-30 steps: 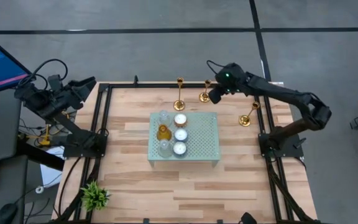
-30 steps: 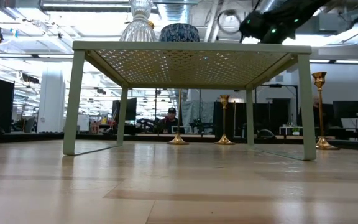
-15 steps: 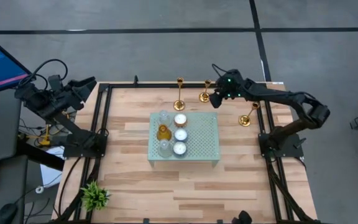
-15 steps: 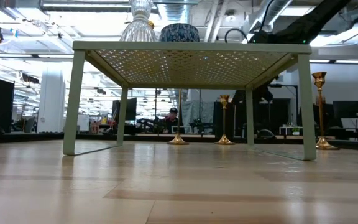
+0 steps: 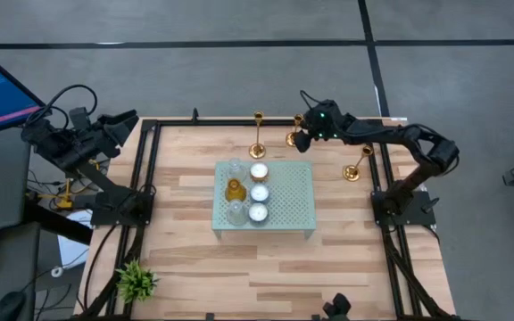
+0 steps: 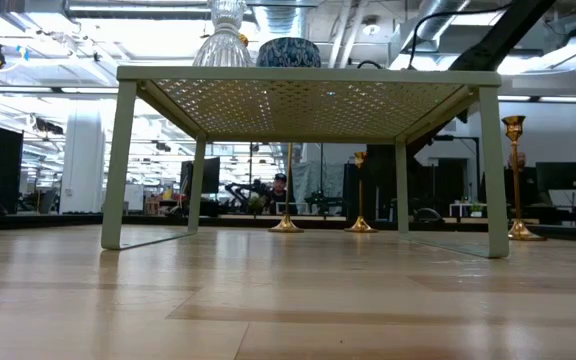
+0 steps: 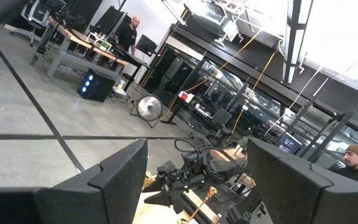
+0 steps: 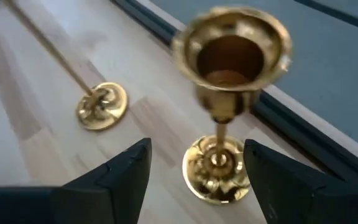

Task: Pick & Place candle stick holders
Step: Put the middle gold candle holder on the shelf

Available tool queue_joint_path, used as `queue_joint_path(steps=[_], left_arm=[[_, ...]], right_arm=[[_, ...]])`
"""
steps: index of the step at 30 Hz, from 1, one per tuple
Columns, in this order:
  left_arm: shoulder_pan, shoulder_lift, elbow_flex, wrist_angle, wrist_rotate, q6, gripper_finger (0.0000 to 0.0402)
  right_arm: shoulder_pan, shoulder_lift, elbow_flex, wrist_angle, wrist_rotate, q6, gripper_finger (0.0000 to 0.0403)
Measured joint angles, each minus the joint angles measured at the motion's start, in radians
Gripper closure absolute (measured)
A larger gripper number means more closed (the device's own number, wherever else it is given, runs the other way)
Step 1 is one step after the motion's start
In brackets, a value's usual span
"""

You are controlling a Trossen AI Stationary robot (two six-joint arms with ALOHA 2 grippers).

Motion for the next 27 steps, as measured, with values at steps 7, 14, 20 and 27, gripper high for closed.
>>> queue_joint_path(steps=[7, 14, 20, 27], left_arm=[[0.000, 0.000, 0.000, 0.000, 0.000, 0.000, 0.0126], [0.000, 0.000, 0.000, 0.000, -0.006, 0.000, 0.0126], [0.000, 0.000, 0.000, 0.000, -0.026, 0.010, 0.0126], [0.000, 0.000, 0.000, -0.001, -0.027, 0.022, 0.0126]], right_arm=[[0.001, 0.076, 0.007, 0.089, 0.001, 0.029, 0.0158], [0.003, 0.117, 0.027, 0.119, 0.028, 0.040, 0.0180], [0.003, 0.120, 0.029, 0.133, 0.032, 0.039, 0.0339], [0.003, 0.120, 0.029, 0.170, 0.073, 0.055, 0.0396]])
